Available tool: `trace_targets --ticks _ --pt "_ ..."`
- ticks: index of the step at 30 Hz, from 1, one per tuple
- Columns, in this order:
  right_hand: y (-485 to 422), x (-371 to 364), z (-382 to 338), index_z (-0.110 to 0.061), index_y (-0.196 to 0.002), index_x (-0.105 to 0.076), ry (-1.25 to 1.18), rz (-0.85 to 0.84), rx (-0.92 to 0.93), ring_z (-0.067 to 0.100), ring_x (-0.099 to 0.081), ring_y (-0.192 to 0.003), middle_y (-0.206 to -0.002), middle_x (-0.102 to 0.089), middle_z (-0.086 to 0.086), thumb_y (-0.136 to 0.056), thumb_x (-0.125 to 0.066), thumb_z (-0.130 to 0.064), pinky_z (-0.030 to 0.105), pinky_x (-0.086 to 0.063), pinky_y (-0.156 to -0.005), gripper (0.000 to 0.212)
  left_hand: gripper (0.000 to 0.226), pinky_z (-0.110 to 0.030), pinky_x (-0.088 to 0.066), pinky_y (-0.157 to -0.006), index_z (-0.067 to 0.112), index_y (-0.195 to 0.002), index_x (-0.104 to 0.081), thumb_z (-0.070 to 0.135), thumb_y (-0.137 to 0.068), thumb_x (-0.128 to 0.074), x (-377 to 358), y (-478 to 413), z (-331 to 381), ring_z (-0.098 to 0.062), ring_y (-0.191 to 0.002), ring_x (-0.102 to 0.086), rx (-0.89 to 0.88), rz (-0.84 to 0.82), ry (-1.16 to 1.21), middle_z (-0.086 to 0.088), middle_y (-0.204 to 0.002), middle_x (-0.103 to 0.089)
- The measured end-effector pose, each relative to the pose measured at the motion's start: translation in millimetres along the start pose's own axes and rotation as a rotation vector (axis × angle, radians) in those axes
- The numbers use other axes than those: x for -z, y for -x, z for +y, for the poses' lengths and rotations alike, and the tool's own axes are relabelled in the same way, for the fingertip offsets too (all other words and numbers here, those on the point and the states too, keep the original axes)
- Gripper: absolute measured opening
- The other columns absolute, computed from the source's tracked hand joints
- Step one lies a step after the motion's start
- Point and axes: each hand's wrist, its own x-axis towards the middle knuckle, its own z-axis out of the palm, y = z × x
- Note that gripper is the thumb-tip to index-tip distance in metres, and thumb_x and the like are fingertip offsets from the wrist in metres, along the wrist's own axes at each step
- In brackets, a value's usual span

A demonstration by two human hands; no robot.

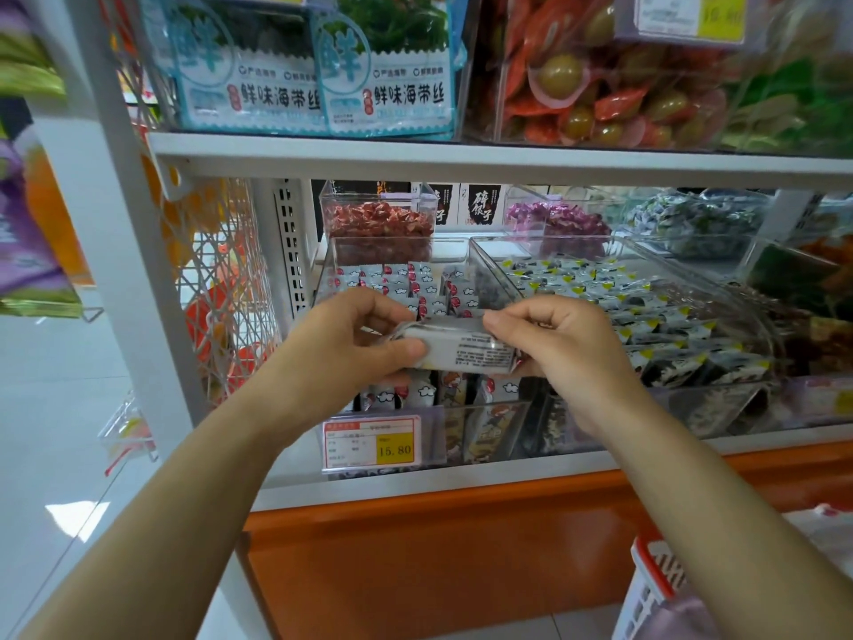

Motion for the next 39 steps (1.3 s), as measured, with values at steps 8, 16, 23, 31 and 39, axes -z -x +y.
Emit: trace_targets --ticks 8,16,23,31,39 --pt "-12 24 -3 -0.008 -0.069 -0.070 -0.206 -0.292 -0.251 0.011 -0.068 -0.060 -0.064 -0.070 0.000 -0.064 -0.066 -0.020 0.020 -0.053 -0.045 0.013 0.022 -0.049 -0.054 -0.082 0.018 -0.097 -0.061 0.019 -0.076 -0.069 -3 2 2 -0.018 -0.086 -0.069 0.028 -0.022 -0.074 -0.001 -0.097 -0.068" --pt "-12 26 1 -0.011 -0.068 -0.073 -0.196 -0.309 -0.219 0.011 -0.067 -0.063 -0.071 -0.072 0.003 -0.064 -0.068 -0.022 0.020 -0.054 -0.051 0.012 0.025 -0.033 -0.058 -0.078 0.019 -0.094 -0.064 0.019 -0.070 -0.071 -1 0 -1 -0.017 -0.084 -0.069 0.038 -0.033 -0.024 -0.001 -0.096 -0.068" --pt "-8 25 -2 -0.011 -0.077 -0.070 0.009 -0.259 -0.057 0.003 -0.066 -0.065 -0.074 -0.070 -0.001 -0.075 -0.071 -0.004 0.013 -0.050 -0.058 0.007 0.041 -0.029 -0.058 -0.077 0.014 -0.095 -0.063 0.024 -0.056 -0.071 0 -1 -3 -0.024 -0.086 -0.070 0.067 -0.005 0.074 -0.010 -0.102 -0.065" --pt "-8 18 3 -0.017 -0.077 -0.064 0.242 -0.140 0.081 0.003 -0.059 -0.064 -0.076 -0.065 -0.002 -0.088 -0.062 -0.012 0.010 -0.046 -0.057 0.012 0.031 -0.023 -0.057 -0.071 0.003 -0.089 -0.064 0.019 -0.063 -0.066 -1 -1 -1 -0.025 -0.085 -0.071 0.090 -0.039 0.239 -0.014 -0.094 -0.071" --pt "-8 14 5 -0.022 -0.074 -0.063 0.226 -0.157 0.113 0.006 -0.061 -0.064 -0.072 -0.065 -0.005 -0.086 -0.063 -0.011 0.015 -0.048 -0.058 0.017 0.021 -0.026 -0.058 -0.068 -0.008 -0.090 -0.066 0.010 -0.084 -0.057 4 -1 1 -0.027 -0.084 -0.071 0.159 -0.002 0.318 -0.017 -0.092 -0.072"
